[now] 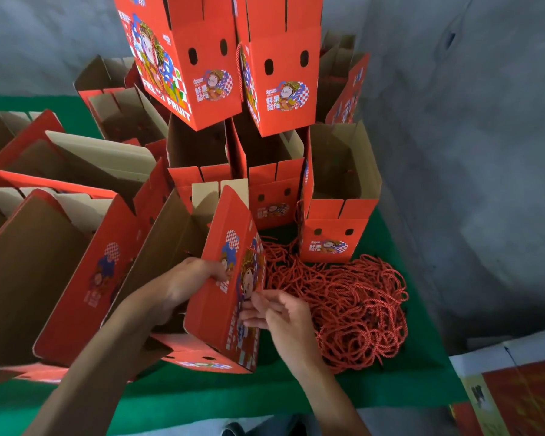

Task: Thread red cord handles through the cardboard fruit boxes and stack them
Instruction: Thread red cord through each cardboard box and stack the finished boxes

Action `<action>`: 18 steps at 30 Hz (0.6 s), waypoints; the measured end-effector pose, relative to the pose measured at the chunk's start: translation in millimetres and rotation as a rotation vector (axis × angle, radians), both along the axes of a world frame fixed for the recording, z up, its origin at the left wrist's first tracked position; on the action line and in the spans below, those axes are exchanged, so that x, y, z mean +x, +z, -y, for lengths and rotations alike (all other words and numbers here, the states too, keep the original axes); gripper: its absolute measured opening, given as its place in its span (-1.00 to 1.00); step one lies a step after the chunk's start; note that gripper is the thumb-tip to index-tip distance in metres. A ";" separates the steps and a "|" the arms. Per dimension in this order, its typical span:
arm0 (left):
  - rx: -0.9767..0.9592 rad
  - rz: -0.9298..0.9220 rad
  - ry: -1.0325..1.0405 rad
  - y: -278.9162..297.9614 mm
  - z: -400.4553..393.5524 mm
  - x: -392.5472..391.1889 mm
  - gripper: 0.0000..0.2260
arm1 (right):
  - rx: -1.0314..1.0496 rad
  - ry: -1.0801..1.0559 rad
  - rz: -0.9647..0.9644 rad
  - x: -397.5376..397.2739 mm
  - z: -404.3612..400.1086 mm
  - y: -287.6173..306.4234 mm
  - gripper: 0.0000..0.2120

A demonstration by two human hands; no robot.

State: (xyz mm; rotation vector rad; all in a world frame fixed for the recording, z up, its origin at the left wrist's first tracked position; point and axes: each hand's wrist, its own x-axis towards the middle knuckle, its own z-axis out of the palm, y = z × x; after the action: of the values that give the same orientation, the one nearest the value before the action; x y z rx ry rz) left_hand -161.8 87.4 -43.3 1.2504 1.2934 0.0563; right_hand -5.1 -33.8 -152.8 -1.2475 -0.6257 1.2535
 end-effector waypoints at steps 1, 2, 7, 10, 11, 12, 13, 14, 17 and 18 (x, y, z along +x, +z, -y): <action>0.002 0.005 0.009 0.9 0.3 -0.6 -0.76 | 0.007 -0.008 -0.023 -5.8 -1.2 4.9 -0.84; -0.002 0.008 0.017 1.8 1.3 -1.6 -0.76 | 0.013 -0.028 -0.027 -11.1 -2.0 7.7 -0.85; 0.031 0.006 0.114 3.6 5.9 -6.0 -0.65 | 0.014 -0.159 0.015 -29.6 -9.1 5.8 -0.85; 0.026 0.022 0.131 8.1 5.6 -7.8 -0.64 | -0.012 -0.198 0.092 -39.7 -8.8 -2.7 -0.86; 0.026 0.023 0.130 9.2 4.9 -8.1 -0.65 | -0.023 -0.208 0.117 -43.7 -7.6 -6.1 -0.85; 0.025 0.021 0.130 10.1 4.1 -8.5 -0.65 | -0.029 -0.220 0.130 -47.4 -6.4 -8.7 -0.85; 0.024 0.022 0.132 11.3 3.2 -8.5 -0.65 | -0.032 -0.233 0.135 -50.3 -6.4 -10.2 -0.84; 0.022 0.027 0.133 11.8 2.6 -9.0 -0.64 | -0.036 -0.243 0.145 -52.1 -7.1 -11.5 -0.83; 0.018 0.044 0.139 10.4 0.3 -11.7 -0.63 | -0.040 -0.241 0.233 -50.9 -13.6 -11.8 -0.85; 0.016 0.048 0.148 9.7 -0.5 -13.3 -0.62 | -0.038 -0.231 0.269 -50.5 -15.4 -11.0 -0.85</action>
State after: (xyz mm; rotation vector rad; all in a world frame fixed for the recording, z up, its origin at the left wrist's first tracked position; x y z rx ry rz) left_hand -175.2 87.9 -33.6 1.1587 1.3440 0.2016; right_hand -55.6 -18.4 -163.9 -1.4890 -0.6312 0.9180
